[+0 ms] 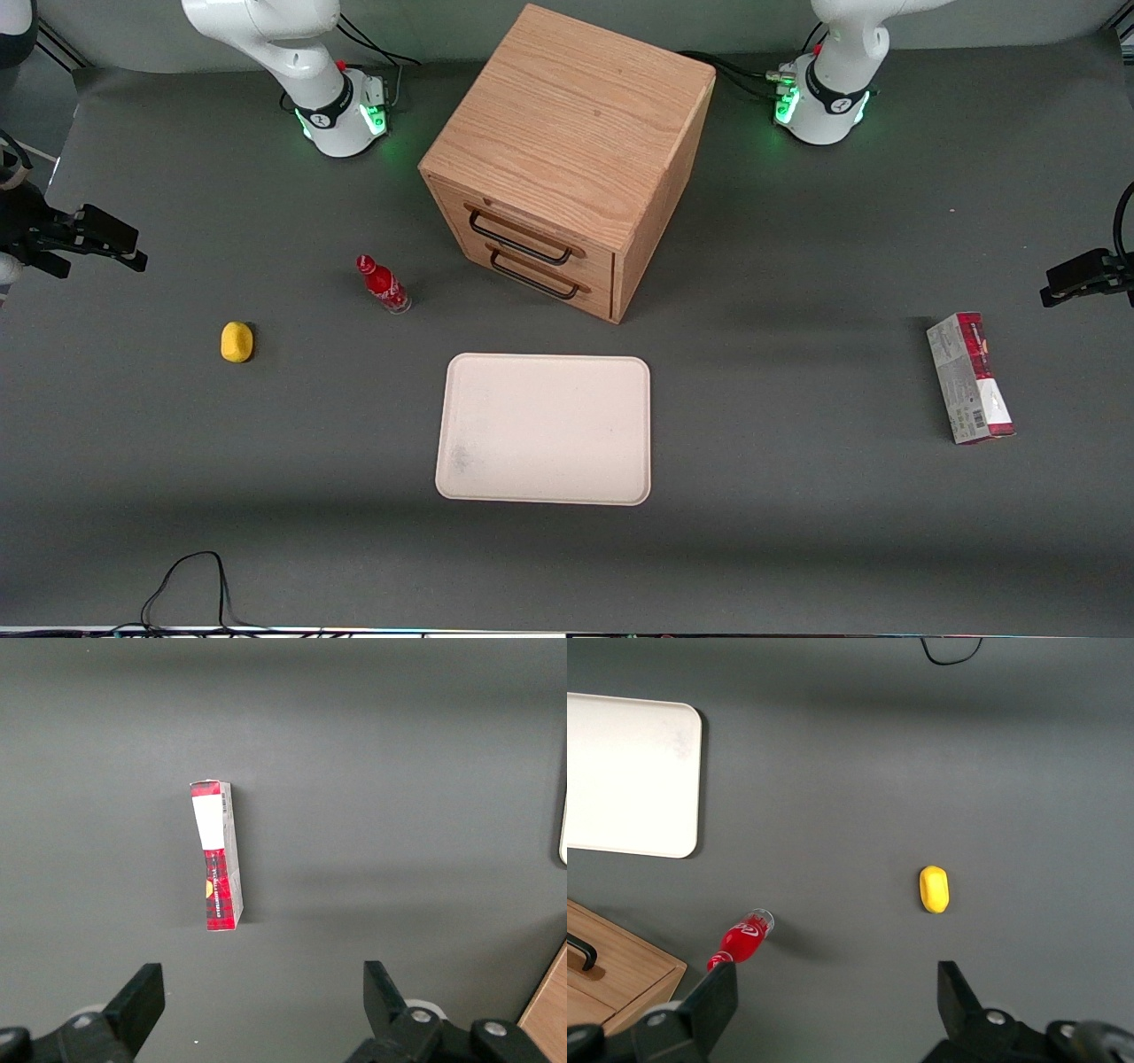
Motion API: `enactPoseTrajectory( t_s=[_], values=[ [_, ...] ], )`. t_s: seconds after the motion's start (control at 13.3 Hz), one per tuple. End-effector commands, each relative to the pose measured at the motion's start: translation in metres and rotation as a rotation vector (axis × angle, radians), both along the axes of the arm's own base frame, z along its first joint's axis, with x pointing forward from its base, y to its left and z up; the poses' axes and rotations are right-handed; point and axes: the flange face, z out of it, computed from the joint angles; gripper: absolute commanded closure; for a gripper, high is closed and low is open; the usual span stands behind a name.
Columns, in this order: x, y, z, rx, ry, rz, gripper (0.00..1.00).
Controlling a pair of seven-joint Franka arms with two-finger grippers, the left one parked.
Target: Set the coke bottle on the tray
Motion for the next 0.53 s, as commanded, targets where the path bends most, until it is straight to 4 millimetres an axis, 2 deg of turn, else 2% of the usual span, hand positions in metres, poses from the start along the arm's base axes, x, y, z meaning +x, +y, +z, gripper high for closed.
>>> enactPoseTrajectory(
  t_s=[0.0,0.45],
  values=[
    [0.0017,-0.0051,0.0034,-0.011,0.007,0.002,0.00],
    [0.0005,-0.0017,0.0012,-0.010,0.015,0.000,0.00]
  ],
)
